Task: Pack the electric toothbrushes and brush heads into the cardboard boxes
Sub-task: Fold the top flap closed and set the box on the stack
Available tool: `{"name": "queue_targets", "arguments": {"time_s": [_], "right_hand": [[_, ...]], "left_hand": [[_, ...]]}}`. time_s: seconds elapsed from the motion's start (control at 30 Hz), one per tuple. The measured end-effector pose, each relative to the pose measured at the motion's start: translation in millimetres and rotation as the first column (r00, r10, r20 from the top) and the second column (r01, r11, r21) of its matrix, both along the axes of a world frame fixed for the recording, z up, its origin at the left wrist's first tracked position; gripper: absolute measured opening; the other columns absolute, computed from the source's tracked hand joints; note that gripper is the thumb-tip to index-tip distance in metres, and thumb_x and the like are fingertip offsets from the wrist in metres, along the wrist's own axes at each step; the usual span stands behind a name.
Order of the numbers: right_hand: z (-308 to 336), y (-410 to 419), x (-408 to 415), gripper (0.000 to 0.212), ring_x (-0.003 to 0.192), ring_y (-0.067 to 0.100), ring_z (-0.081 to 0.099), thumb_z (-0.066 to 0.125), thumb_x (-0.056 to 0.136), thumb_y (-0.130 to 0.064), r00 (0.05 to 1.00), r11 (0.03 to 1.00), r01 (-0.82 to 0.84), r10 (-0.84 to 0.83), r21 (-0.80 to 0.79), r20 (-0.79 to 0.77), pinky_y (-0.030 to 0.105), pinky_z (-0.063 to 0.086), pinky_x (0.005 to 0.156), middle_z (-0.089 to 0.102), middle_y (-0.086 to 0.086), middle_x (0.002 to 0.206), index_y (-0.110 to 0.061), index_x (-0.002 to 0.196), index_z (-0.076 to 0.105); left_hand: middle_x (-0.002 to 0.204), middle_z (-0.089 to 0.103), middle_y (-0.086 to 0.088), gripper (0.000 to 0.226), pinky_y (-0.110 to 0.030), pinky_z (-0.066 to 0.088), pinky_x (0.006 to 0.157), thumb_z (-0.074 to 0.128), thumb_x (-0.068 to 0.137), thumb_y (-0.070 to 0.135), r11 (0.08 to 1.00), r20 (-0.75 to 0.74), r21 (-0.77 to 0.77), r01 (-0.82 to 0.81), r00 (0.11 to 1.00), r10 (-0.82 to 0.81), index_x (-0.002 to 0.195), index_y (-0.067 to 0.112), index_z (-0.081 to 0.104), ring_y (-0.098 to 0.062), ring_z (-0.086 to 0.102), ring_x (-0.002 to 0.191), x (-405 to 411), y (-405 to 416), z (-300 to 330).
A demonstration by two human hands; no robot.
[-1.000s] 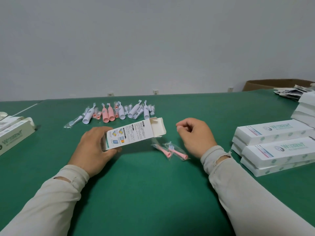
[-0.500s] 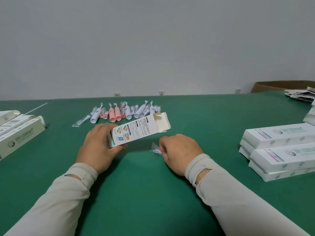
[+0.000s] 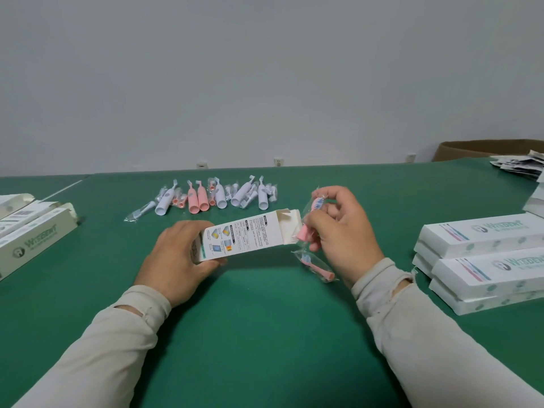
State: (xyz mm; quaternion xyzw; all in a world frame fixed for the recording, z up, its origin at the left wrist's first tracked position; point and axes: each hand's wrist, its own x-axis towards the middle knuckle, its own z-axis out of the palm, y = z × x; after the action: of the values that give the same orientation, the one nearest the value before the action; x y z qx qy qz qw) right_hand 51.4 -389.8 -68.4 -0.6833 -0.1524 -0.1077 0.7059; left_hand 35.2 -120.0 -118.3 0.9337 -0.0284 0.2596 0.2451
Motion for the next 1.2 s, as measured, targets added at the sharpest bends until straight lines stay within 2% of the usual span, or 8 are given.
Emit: {"name": "queue_targets", "arguments": {"time_s": [0.2, 0.3, 0.4, 0.57, 0.73, 0.8, 0.93, 1.2], "right_hand": [[-6, 3, 4, 0.024, 0.066, 0.013, 0.071, 0.069, 0.087, -0.003, 0.988, 0.99, 0.143, -0.143, 0.009, 0.059, 0.022, 0.052, 0.057, 0.071, 0.001, 0.072, -0.022, 0.092, 0.055], [-9, 7, 3, 0.023, 0.064, 0.015, 0.07, 0.076, 0.083, -0.01, 0.977, 0.978, 0.208, -0.207, -0.018, 0.057, 0.028, 0.054, 0.054, 0.072, -0.002, 0.072, -0.025, 0.089, 0.059], [-8, 10, 1, 0.016, 0.07, 0.021, 0.073, 0.081, 0.08, -0.018, 0.95, 0.951, 0.31, -0.309, -0.005, 0.042, 0.038, 0.06, 0.063, 0.073, 0.0, 0.078, -0.024, 0.087, 0.067], [-9, 11, -1, 0.017, 0.061, 0.011, 0.071, 0.07, 0.092, -0.029, 0.953, 0.951, 0.304, -0.303, -0.056, 0.027, 0.028, 0.058, 0.06, 0.073, -0.004, 0.068, -0.019, 0.078, 0.075], [-11, 6, 7, 0.004, 0.073, 0.02, 0.068, 0.071, 0.087, -0.019, 0.945, 0.933, 0.327, -0.327, -0.149, 0.022, 0.043, 0.06, 0.08, 0.07, -0.001, 0.08, -0.021, 0.085, 0.074], [-12, 5, 7, 0.009, 0.072, 0.012, 0.065, 0.072, 0.087, -0.015, 0.946, 0.937, 0.323, -0.322, -0.132, 0.035, 0.039, 0.06, 0.08, 0.064, -0.001, 0.083, -0.022, 0.091, 0.07], [-12, 6, 4, 0.021, 0.062, -0.005, 0.057, 0.075, 0.084, -0.015, 0.923, 0.905, 0.368, -0.329, -0.212, 0.199, 0.009, 0.048, 0.064, 0.064, -0.005, 0.086, -0.031, 0.083, 0.062], [-13, 11, 0, 0.012, 0.073, -0.004, 0.063, 0.077, 0.084, -0.019, 0.914, 0.883, 0.378, -0.308, -0.278, 0.262, 0.009, 0.048, 0.064, 0.065, -0.014, 0.084, -0.026, 0.077, 0.073]], "left_hand": [[0.11, 0.052, 0.019, 0.056, -0.044, 0.047, 0.093, 0.086, 0.072, 0.034, 0.999, 0.01, -0.008, 0.039, 0.999, -0.039, 0.121, 0.038, 0.057, -0.016, 0.049, 0.108, 0, 0, 0], [0.112, 0.053, 0.019, 0.055, -0.045, 0.048, 0.092, 0.084, 0.072, 0.037, 0.998, 0.004, -0.011, 0.062, 0.998, -0.062, 0.12, 0.04, 0.057, -0.016, 0.049, 0.109, 0, -1, 0], [0.112, 0.053, 0.02, 0.055, -0.045, 0.047, 0.093, 0.083, 0.072, 0.04, 0.998, 0.002, -0.011, 0.063, 0.998, -0.063, 0.12, 0.04, 0.056, -0.015, 0.049, 0.11, -1, -1, 1], [0.11, 0.051, 0.02, 0.055, -0.047, 0.048, 0.092, 0.083, 0.073, 0.04, 0.999, -0.009, -0.009, 0.046, 0.999, -0.046, 0.121, 0.038, 0.056, -0.014, 0.049, 0.109, 0, -2, 1], [0.112, 0.053, 0.018, 0.056, -0.047, 0.047, 0.094, 0.083, 0.072, 0.04, 0.999, -0.009, -0.011, 0.049, 0.999, -0.049, 0.122, 0.037, 0.057, -0.015, 0.05, 0.11, 0, -1, 1], [0.112, 0.053, 0.019, 0.056, -0.047, 0.047, 0.094, 0.083, 0.073, 0.041, 0.999, -0.009, -0.009, 0.046, 0.999, -0.046, 0.122, 0.037, 0.057, -0.015, 0.049, 0.11, 0, -2, 1], [0.111, 0.052, 0.017, 0.056, -0.047, 0.047, 0.095, 0.083, 0.073, 0.041, 1.0, -0.016, -0.011, 0.026, 1.0, -0.026, 0.122, 0.036, 0.057, -0.015, 0.049, 0.11, -1, -1, 2], [0.113, 0.052, 0.02, 0.057, -0.045, 0.047, 0.094, 0.082, 0.072, 0.042, 0.997, -0.02, 0.025, 0.079, 0.997, -0.079, 0.122, 0.039, 0.056, -0.014, 0.049, 0.111, -3, -4, 4]]}}
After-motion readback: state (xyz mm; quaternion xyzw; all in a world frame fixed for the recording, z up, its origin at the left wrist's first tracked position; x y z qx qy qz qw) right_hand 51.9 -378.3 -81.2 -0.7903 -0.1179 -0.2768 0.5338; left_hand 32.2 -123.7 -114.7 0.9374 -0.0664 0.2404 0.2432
